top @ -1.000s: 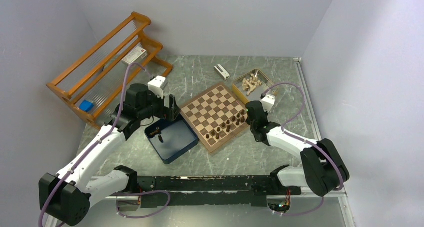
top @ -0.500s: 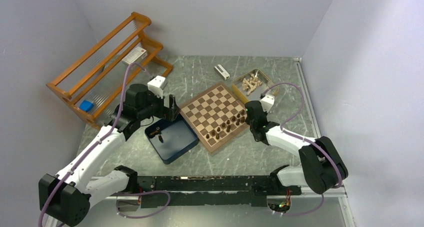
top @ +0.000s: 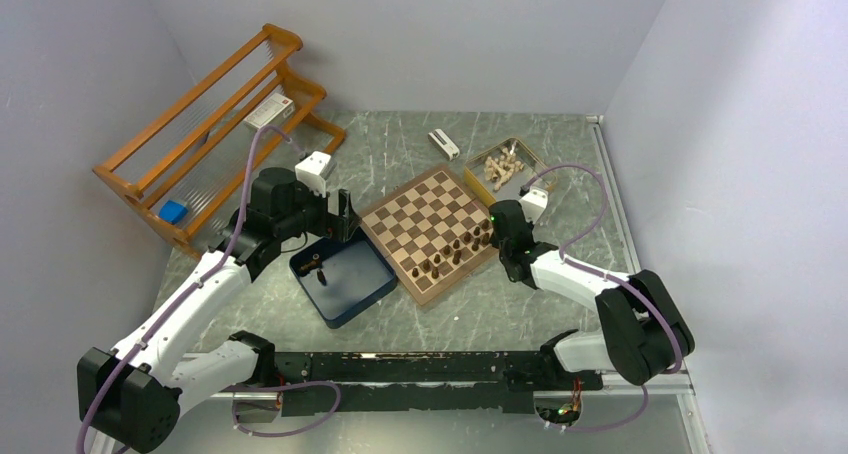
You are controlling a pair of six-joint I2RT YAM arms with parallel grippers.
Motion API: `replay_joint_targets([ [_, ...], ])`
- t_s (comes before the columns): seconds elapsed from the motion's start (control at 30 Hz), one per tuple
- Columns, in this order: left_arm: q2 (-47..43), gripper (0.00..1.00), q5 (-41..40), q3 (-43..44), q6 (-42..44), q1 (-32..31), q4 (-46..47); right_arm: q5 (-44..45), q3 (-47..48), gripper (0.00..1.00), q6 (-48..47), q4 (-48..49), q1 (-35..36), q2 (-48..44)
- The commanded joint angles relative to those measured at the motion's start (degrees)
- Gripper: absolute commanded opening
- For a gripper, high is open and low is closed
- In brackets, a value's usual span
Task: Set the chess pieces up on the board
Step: Place the chess piece on the chessboard.
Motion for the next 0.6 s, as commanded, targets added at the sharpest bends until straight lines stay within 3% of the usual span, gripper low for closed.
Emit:
replay_joint_targets([
  [0.0, -0.3, 1.00, -0.6, 0.5, 0.8, -0.3, 0.1, 0.2, 0.3, 0.06, 1.0, -1.6, -0.3, -0.7],
  [0.57, -0.6, 1.00, -0.7, 0.4, 0.8, -0.3, 0.1, -1.0, -0.1, 0.07, 0.9, -1.9, -0.2, 0.0],
])
